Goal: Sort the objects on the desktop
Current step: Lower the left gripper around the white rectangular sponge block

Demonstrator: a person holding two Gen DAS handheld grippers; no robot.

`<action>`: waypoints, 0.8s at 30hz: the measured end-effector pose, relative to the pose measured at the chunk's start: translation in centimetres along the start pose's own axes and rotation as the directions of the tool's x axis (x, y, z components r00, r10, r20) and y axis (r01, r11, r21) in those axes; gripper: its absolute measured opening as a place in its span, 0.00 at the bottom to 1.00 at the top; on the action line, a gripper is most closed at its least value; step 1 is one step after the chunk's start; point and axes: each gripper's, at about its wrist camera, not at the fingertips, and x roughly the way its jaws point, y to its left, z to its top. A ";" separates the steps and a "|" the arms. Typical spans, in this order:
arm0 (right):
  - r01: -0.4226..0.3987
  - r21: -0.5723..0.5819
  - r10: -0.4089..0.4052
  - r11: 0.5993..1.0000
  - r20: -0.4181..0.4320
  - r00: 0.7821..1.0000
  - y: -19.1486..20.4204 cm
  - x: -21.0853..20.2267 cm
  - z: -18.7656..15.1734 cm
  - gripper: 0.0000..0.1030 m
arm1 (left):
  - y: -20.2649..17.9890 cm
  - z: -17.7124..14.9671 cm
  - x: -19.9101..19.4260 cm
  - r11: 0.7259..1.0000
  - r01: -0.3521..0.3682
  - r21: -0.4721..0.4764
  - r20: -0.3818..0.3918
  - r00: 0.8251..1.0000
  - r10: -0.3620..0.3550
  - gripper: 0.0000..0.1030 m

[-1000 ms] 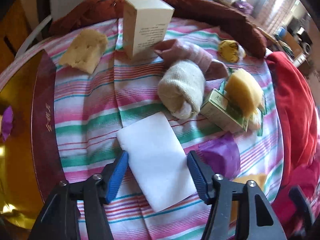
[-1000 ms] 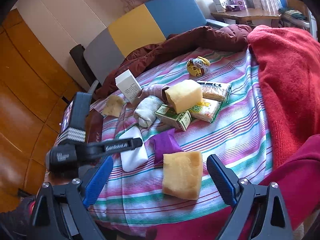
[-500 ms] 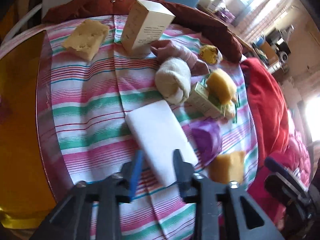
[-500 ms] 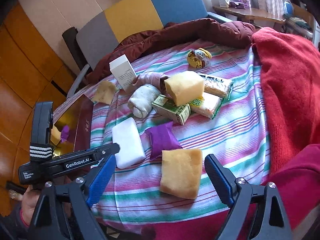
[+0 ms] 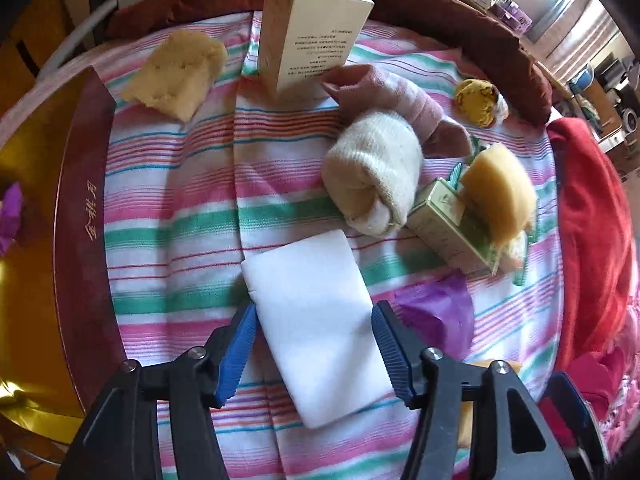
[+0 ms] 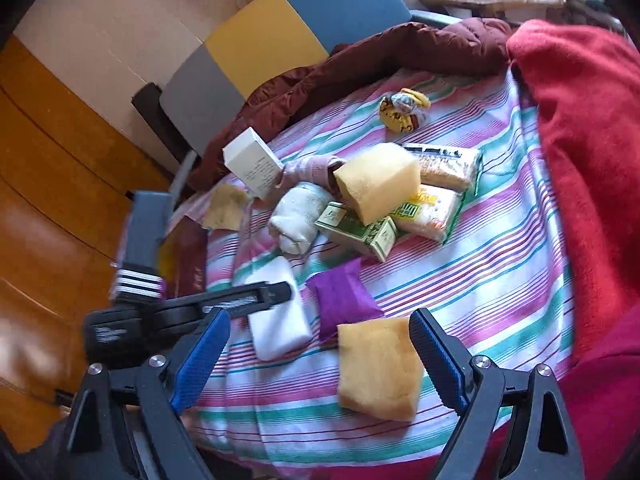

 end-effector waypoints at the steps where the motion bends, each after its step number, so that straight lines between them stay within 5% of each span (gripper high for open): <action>1: -0.004 0.003 0.004 1.000 0.004 1.000 0.0 -0.1 0.0 0.89 | -0.1 -0.2 0.1 1.000 -0.004 0.013 0.011 1.000 0.004 0.61; 5: -0.014 0.005 0.014 1.000 -0.012 1.000 0.0 0.1 0.0 0.89 | 0.7 -0.9 -0.4 0.998 0.047 0.039 0.062 0.997 -0.050 0.52; 7: -0.010 0.000 0.010 1.000 -0.031 0.999 0.1 0.3 0.1 0.88 | 1.5 -1.4 -1.0 0.997 0.061 0.055 0.100 0.993 -0.066 0.34; 9: 0.006 -0.020 -0.007 1.000 -0.052 0.999 0.4 0.6 0.3 0.85 | 2.0 -1.6 -1.4 0.993 0.074 0.090 0.111 0.990 -0.083 0.31; 18: 0.064 -0.112 -0.079 0.992 -0.129 0.989 2.5 3.0 3.1 0.81 | 4.2 -1.7 -1.7 0.978 0.208 0.019 0.078 0.975 -0.209 0.30; 24: 0.097 -0.246 -0.179 0.964 -0.338 0.924 2.6 8.5 4.5 0.71 | 5.3 -1.5 -2.0 0.966 0.253 -0.058 0.046 0.967 -0.250 0.42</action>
